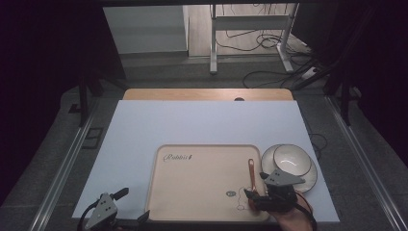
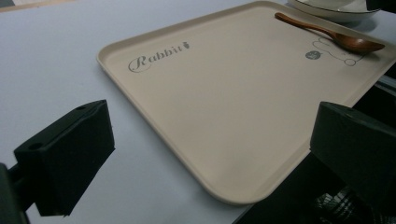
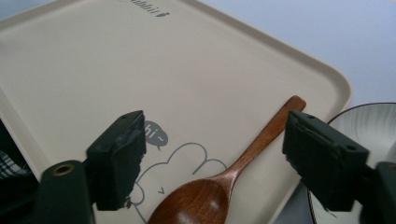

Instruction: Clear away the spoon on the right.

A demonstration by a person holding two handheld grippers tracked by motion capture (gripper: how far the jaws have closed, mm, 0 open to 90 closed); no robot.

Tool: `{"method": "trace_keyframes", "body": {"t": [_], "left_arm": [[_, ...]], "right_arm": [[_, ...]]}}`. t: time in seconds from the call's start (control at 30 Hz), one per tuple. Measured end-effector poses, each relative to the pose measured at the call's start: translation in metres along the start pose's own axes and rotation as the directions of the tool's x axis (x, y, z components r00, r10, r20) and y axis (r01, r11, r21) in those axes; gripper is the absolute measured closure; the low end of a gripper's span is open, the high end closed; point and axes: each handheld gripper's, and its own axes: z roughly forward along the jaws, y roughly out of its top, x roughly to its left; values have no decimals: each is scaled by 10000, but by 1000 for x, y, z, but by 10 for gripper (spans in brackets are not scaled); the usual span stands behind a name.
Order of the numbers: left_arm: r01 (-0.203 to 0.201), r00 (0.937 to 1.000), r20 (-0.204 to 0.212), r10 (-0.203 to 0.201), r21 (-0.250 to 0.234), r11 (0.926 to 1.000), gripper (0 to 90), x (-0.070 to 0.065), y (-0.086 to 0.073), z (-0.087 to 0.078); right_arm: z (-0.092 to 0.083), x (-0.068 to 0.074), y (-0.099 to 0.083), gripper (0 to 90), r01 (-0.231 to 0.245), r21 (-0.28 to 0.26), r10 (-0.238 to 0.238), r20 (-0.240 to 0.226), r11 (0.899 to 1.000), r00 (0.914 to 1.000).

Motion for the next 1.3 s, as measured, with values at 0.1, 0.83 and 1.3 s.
{"method": "trace_keyframes", "body": {"t": [0.1, 0.83, 1.3], "left_arm": [[32, 10000, -4, -32, -18, 10000, 0, 0, 0, 0], [-101, 9999, -25, 102, 193, 9998, 0, -1, 1, 2], [-188, 9998, 0, 189, 303, 9994, 0, -2, 1, 3]], "right_arm": [[-1, 0, -2, 159, -4, -73, 5, 71, 10000, 10000], [-14, 1, -19, 41, -86, -190, 90, 226, 9998, 9997], [-24, -3, -29, 0, -535, -242, 544, 365, 9983, 9979]]}}
